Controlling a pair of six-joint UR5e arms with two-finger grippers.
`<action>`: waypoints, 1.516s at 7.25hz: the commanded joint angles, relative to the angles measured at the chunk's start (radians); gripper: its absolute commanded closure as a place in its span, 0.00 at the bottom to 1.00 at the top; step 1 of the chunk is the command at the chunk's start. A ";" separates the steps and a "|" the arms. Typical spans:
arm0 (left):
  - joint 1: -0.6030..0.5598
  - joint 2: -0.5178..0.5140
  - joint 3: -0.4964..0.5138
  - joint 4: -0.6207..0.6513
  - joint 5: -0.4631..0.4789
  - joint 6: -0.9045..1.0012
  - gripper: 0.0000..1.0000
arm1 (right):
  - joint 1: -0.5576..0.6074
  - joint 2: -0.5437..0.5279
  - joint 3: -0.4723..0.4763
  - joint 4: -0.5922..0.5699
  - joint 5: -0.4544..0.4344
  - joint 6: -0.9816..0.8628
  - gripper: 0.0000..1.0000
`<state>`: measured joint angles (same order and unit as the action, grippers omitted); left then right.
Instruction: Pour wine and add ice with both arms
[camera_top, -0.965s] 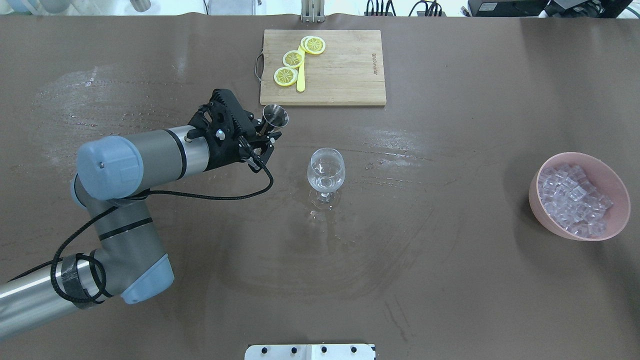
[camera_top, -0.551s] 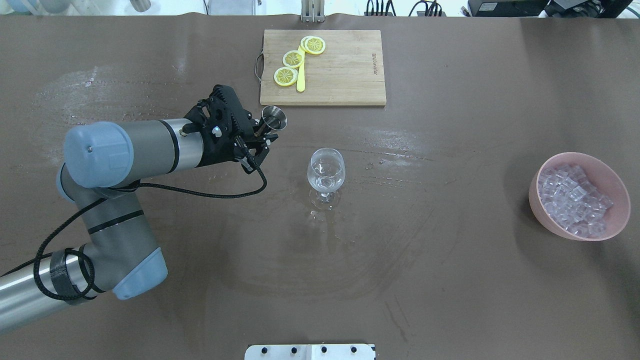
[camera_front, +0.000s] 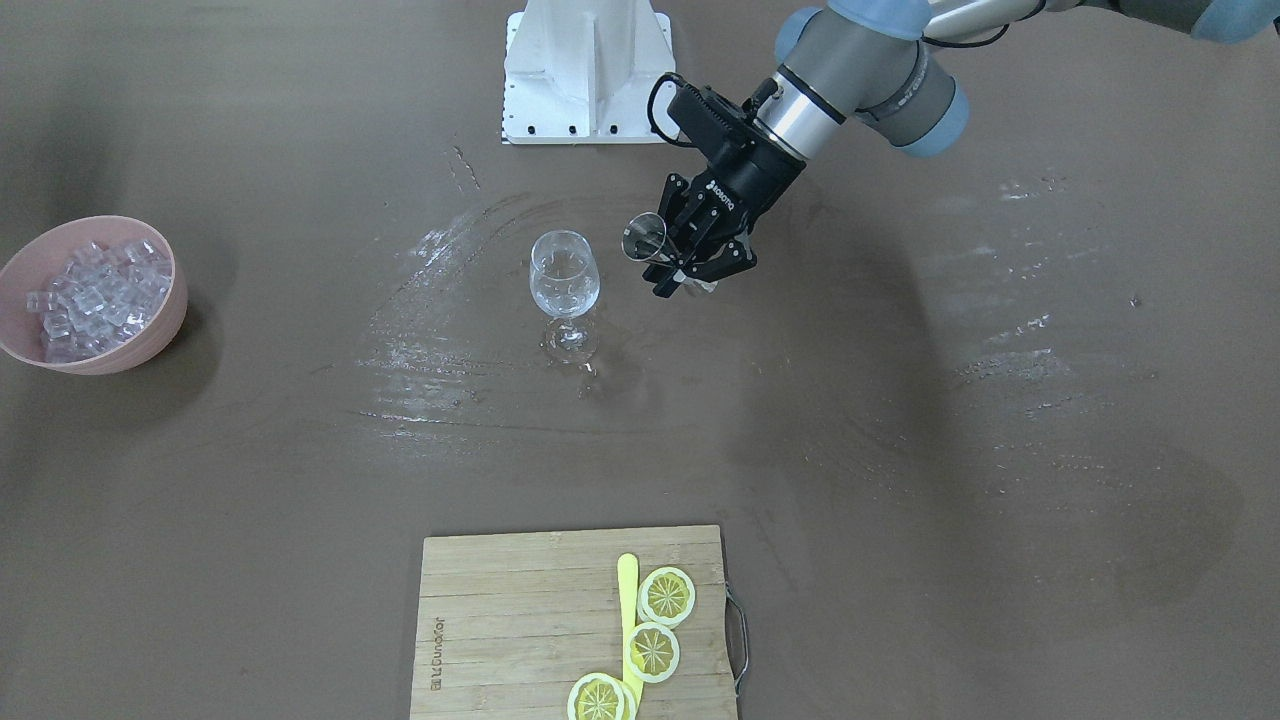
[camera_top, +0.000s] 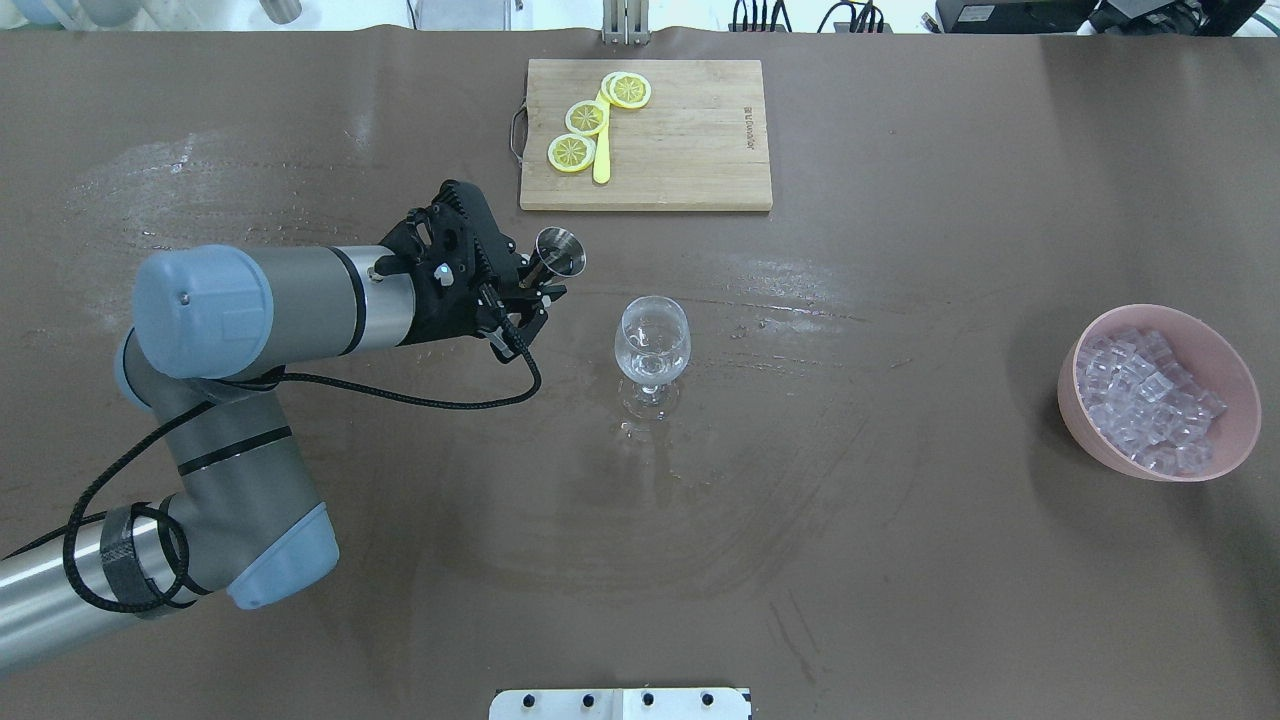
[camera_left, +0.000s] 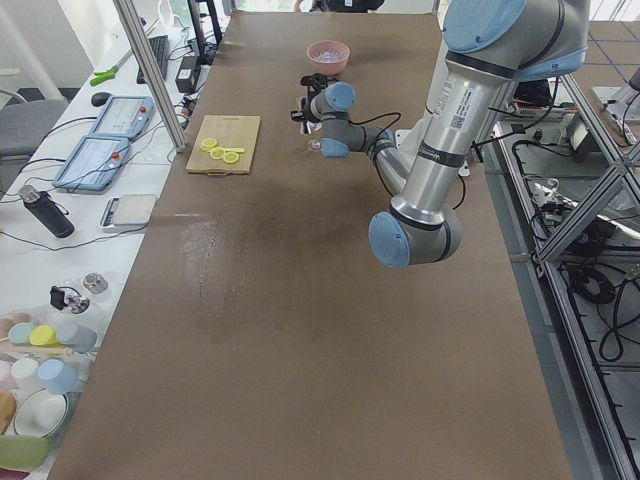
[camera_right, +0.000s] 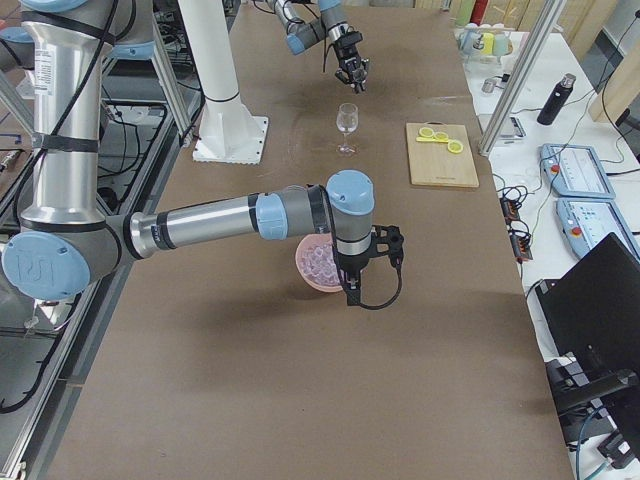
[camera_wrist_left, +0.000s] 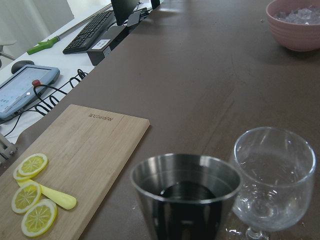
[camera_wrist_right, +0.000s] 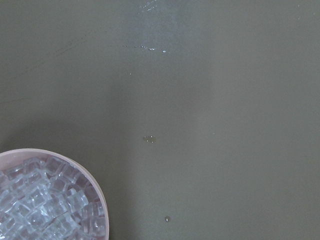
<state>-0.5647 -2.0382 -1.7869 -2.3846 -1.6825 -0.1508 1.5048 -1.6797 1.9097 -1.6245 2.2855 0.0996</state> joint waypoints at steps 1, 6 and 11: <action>0.002 -0.003 -0.002 0.042 0.000 0.002 1.00 | 0.000 0.000 -0.001 0.000 0.003 0.000 0.00; 0.040 -0.011 -0.046 0.125 -0.022 0.008 1.00 | 0.000 -0.002 -0.001 0.000 0.011 0.005 0.00; 0.075 -0.062 -0.063 0.255 -0.022 0.010 1.00 | 0.000 -0.006 -0.003 0.000 0.019 0.005 0.00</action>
<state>-0.4926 -2.0851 -1.8506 -2.1618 -1.7042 -0.1412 1.5049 -1.6837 1.9078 -1.6245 2.3027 0.1043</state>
